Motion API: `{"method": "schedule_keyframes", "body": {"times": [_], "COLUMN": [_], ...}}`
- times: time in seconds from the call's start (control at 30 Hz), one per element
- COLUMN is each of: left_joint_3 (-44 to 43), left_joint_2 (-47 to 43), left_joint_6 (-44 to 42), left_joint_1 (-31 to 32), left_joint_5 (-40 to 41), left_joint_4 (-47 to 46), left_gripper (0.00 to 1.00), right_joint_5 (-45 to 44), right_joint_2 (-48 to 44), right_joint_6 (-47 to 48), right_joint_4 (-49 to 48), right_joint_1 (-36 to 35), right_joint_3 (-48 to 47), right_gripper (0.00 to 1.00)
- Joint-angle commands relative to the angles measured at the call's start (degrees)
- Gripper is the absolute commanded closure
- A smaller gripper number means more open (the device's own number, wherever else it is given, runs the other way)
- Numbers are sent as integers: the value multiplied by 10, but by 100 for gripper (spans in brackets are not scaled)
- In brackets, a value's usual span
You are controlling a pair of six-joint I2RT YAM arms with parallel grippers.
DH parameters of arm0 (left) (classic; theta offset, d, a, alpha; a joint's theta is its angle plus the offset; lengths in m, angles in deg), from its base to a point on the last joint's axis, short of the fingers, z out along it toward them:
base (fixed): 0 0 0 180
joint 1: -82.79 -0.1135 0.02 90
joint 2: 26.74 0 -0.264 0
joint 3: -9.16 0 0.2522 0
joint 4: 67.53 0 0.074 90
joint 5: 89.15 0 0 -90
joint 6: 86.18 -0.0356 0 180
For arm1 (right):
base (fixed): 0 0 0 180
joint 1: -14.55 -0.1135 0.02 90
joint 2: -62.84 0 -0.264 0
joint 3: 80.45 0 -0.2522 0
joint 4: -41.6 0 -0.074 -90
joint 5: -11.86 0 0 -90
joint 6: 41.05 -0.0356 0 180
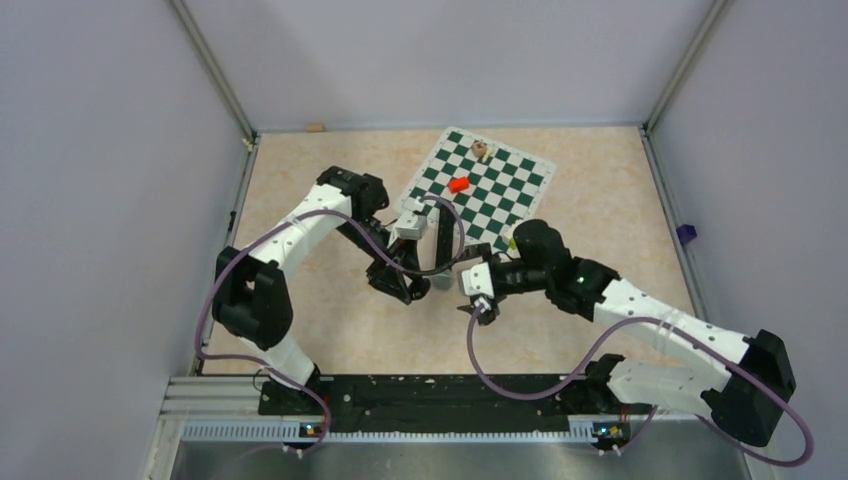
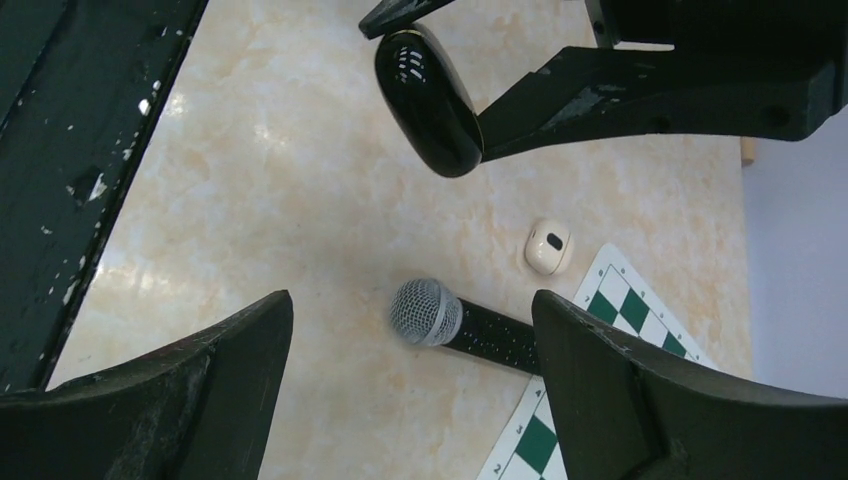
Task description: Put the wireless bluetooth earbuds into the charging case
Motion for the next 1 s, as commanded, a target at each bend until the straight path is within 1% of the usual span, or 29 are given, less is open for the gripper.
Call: {"method": "schedule_keyframes", "body": {"times": [0.0, 0.1, 0.23, 0.37, 0.47, 0.57, 0.73, 0.8, 0.93, 0.97], "left_joint_3": [6, 11, 9, 6, 0, 0, 5, 5, 6, 6], "left_joint_2": [12, 22, 33, 41, 44, 43, 38, 37, 38, 39], "left_joint_6": [-19, -21, -19, -19, -15, -15, -18, -19, -20, -20], "left_joint_1": [5, 10, 23, 28, 30, 30, 30, 31, 31, 30], "left_joint_5": [-39, -38, -32, -31, -34, -34, -36, -36, -35, -36], "left_joint_4": [30, 30, 30, 30, 30, 30, 30, 30, 30, 30], "left_gripper": [86, 87, 88, 89, 89, 90, 90, 90, 90, 90], "right_joint_5": [-41, -52, -51, -24, -6, -15, -21, -32, -38, -36], "right_joint_2": [7, 17, 27, 34, 43, 52, 62, 66, 72, 72], "right_joint_6": [-55, -84, -104, -108, -92, -75, -86, -95, -100, -100], "right_joint_4": [-190, -231, -248, -229, -208, -196, -209, -224, -233, -230], "right_joint_1": [-34, -46, -57, -62, -71, -84, -88, -90, -92, -94], "right_joint_3": [28, 33, 34, 27, 24, 24, 25, 29, 30, 29], "right_gripper": [13, 13, 15, 20, 23, 26, 32, 36, 50, 52]}}
